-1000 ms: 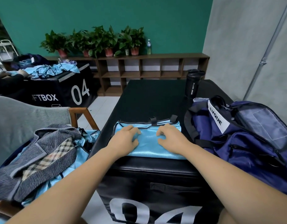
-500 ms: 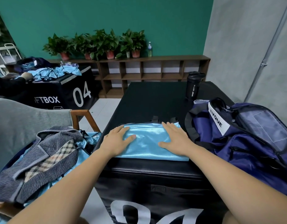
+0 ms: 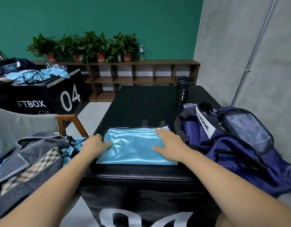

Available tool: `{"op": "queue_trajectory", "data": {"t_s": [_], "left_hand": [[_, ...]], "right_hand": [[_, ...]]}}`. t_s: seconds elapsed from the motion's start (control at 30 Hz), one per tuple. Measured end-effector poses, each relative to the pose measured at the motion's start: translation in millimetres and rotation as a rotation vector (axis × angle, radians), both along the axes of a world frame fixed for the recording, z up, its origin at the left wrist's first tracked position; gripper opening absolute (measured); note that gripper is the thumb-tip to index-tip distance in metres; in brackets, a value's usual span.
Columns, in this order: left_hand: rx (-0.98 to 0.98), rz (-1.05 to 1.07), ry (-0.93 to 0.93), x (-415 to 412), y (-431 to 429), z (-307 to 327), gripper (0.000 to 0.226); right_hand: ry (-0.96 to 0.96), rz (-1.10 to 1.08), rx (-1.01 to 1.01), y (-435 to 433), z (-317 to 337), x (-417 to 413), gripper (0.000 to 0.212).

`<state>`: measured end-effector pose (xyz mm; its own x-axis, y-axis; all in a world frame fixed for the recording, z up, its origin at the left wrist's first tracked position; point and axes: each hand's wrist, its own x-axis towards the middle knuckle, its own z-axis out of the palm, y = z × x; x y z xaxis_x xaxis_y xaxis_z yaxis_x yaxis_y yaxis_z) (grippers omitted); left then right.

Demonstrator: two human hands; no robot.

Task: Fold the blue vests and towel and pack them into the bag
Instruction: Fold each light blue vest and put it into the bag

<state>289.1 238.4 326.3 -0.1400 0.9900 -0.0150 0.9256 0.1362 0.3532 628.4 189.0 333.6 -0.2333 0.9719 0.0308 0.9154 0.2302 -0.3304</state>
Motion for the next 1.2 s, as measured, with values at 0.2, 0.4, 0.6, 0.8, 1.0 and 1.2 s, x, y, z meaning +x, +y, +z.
{"op": "queue_trajectory", "data": {"t_s": [0.2, 0.4, 0.6, 0.8, 1.0, 1.2], "left_hand": [[0.066, 0.009, -0.12, 10, -11, 9, 0.027], [0.097, 0.114, -0.312, 1, -15, 26, 0.025], [0.288, 0.17, -0.662, 8, -27, 44, 0.041], [0.353, -0.004, -0.777, 53, -33, 55, 0.038], [0.237, -0.107, -0.818, 95, -37, 48, 0.043], [0.147, -0.226, -0.743, 136, -44, 37, 0.044]], "right_hand": [[-0.061, 0.007, -0.064, 0, -8, 3, 0.088], [-0.004, 0.029, -0.072, -1, -6, 7, 0.09], [-0.007, 0.075, -0.169, -1, -10, 12, 0.084], [-0.01, 0.065, -0.183, 1, -12, 9, 0.086], [0.018, 0.058, -0.189, -3, -6, 6, 0.086], [0.036, 0.04, -0.183, -5, -4, 4, 0.089]]}}
